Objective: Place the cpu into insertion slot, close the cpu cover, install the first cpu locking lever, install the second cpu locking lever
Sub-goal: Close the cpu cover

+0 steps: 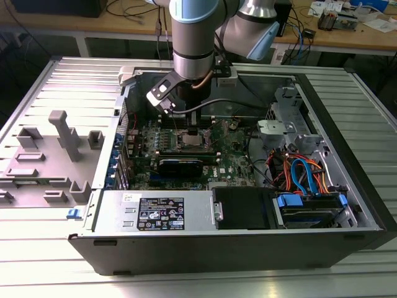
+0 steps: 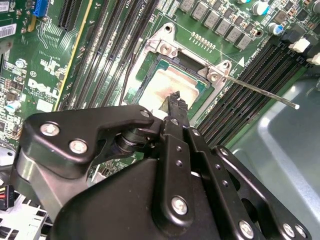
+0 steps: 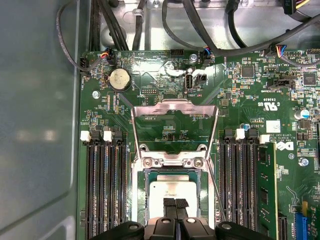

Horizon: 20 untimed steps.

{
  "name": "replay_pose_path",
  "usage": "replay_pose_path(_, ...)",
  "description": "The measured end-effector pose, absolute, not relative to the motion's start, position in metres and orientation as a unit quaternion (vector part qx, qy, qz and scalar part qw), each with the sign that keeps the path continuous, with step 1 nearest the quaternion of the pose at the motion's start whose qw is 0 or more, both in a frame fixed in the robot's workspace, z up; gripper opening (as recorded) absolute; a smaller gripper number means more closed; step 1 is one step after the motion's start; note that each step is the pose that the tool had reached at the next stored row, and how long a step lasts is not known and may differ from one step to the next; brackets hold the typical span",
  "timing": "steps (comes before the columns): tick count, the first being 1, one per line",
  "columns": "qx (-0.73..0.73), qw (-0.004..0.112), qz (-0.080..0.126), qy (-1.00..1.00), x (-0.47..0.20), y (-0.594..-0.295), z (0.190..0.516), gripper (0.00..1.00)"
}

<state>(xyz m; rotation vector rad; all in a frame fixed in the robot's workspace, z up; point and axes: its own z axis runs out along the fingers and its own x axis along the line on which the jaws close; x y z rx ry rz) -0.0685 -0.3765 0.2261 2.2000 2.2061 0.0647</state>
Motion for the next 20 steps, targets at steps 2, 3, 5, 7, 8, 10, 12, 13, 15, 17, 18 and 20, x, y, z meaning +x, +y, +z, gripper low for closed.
replay_pose_path(2,0.706,0.013,0.021,0.708,-0.068,-0.376,0.228,0.11)
replay_pose_path(3,0.706,0.013,0.021,0.708,-0.068,-0.376,0.228,0.11)
replay_pose_path(5,0.706,0.012,0.020,0.708,-0.068,-0.377,0.228,0.11)
replay_pose_path(7,0.706,0.011,0.019,0.708,-0.059,-0.376,0.228,0.11)
replay_pose_path(8,0.706,0.011,0.019,0.708,-0.057,-0.376,0.228,0.11)
replay_pose_path(10,0.706,0.011,0.019,0.708,-0.056,-0.377,0.228,0.11)
replay_pose_path(12,0.706,0.011,0.019,0.708,-0.055,-0.376,0.228,0.11)
replay_pose_path(13,0.706,0.011,0.019,0.708,-0.055,-0.376,0.228,0.11)
replay_pose_path(15,0.706,0.011,0.019,0.708,-0.055,-0.376,0.230,0.11)
replay_pose_path(17,0.706,0.010,0.019,0.708,-0.055,-0.376,0.233,0.11)
replay_pose_path(18,0.706,0.010,0.019,0.708,-0.055,-0.376,0.234,0.11)
replay_pose_path(20,0.706,0.010,0.019,0.708,-0.055,-0.376,0.237,0.11)
